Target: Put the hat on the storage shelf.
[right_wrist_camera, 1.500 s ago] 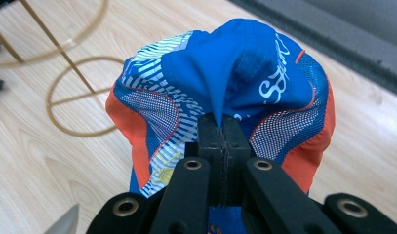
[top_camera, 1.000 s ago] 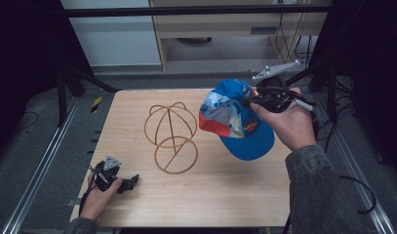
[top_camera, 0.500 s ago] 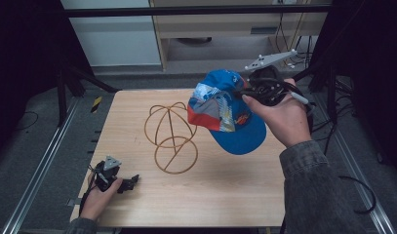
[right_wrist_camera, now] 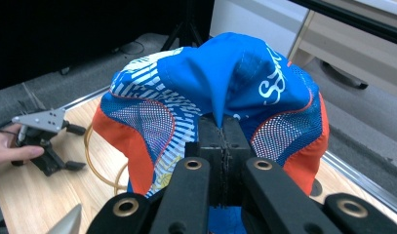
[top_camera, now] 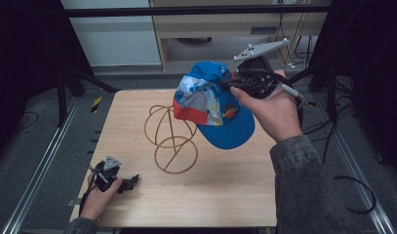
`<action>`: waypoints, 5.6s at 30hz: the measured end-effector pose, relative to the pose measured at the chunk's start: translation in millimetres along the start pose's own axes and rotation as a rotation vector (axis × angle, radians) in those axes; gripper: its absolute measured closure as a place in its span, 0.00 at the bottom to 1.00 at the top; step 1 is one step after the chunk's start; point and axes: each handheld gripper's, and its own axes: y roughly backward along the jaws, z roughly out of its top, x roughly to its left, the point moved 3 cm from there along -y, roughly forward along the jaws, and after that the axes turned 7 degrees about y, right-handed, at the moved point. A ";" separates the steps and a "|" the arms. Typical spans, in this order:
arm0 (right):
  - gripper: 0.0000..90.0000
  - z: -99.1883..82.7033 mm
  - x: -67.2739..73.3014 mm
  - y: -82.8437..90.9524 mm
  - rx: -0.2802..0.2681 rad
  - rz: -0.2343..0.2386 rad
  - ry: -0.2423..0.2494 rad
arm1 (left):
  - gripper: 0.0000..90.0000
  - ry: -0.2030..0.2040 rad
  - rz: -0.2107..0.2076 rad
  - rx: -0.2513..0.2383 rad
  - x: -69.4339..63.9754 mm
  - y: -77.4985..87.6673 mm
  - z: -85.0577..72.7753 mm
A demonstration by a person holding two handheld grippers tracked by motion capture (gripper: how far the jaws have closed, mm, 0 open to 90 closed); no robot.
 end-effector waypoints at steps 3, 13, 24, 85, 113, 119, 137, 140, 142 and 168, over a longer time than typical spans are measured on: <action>1.00 4.6 1.9 -1.5 -0.012 0.005 0.000 | 0.00 0.000 0.000 0.000 0.0 0.0 0.0; 1.00 19.4 12.6 -10.4 -0.032 0.030 0.018 | 0.00 0.003 0.000 -0.002 -0.1 -0.3 0.1; 1.00 33.6 22.9 -15.8 -0.052 0.059 0.033 | 0.00 0.000 -0.001 -0.002 0.1 -0.5 0.5; 1.00 33.4 59.0 -104.0 0.058 0.162 0.043 | 0.00 -0.006 -0.006 0.000 0.7 -1.1 1.3; 1.00 22.0 64.1 -129.4 0.122 0.175 0.037 | 0.00 -0.009 -0.007 0.002 0.9 -1.0 1.3; 1.00 20.9 64.7 -131.5 0.131 0.176 0.036 | 0.00 -0.009 -0.007 0.002 0.9 -1.0 1.3; 1.00 19.4 66.3 -135.1 0.133 0.176 0.039 | 0.00 -0.009 -0.008 0.003 0.9 -1.0 1.3; 1.00 19.0 66.4 -135.0 0.135 0.174 0.039 | 0.00 -0.009 -0.007 0.002 0.9 -1.1 1.3; 1.00 18.7 66.7 -135.4 0.136 0.175 0.040 | 0.00 -0.007 -0.008 0.002 0.7 -1.0 1.2; 0.99 13.8 66.9 -140.3 0.150 0.182 0.045 | 0.00 -0.005 -0.008 0.001 0.5 -1.1 1.2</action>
